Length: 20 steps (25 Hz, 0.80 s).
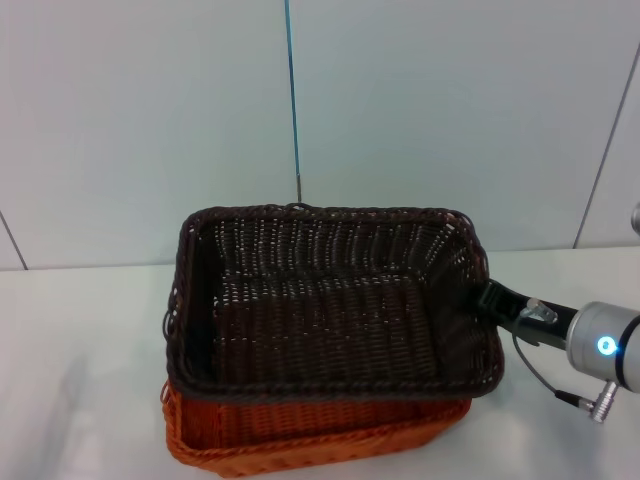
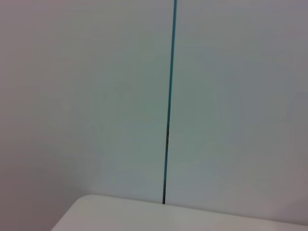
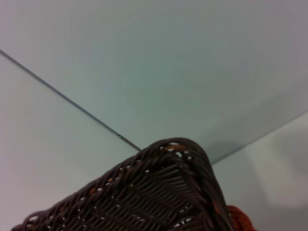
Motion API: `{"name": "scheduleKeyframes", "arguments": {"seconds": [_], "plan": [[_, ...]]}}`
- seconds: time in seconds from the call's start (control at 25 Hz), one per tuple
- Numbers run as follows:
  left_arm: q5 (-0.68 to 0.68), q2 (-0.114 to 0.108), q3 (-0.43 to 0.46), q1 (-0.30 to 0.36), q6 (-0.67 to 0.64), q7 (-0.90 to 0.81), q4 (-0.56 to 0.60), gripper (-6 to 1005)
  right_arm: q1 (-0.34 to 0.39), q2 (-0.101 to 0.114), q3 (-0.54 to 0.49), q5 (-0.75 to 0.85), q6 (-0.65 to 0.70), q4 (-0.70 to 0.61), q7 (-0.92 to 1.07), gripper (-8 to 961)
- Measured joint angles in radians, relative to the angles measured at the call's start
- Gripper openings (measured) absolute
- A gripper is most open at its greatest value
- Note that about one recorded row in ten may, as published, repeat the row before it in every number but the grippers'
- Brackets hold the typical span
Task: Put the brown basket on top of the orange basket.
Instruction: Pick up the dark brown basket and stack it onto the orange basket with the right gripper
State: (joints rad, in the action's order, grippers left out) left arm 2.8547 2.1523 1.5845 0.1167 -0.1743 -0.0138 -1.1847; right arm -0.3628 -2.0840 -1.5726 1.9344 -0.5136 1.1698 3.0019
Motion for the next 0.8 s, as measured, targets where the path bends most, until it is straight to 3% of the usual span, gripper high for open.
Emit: {"name": "scheduleKeyframes", "arguments": {"seconds": [0.4,0.8], "plan": [[0.000,0.000,0.000,0.000,0.013,0.000,-0.012,796,-0.033,0.001,0.039,-0.031,-0.011,-0.047,0.000,144],[0.000,0.000,0.002,0.004,0.013,-0.001,-0.013,795,-0.034,0.001,0.042,0.054,-0.013,-0.038,-0.001,144]]}}
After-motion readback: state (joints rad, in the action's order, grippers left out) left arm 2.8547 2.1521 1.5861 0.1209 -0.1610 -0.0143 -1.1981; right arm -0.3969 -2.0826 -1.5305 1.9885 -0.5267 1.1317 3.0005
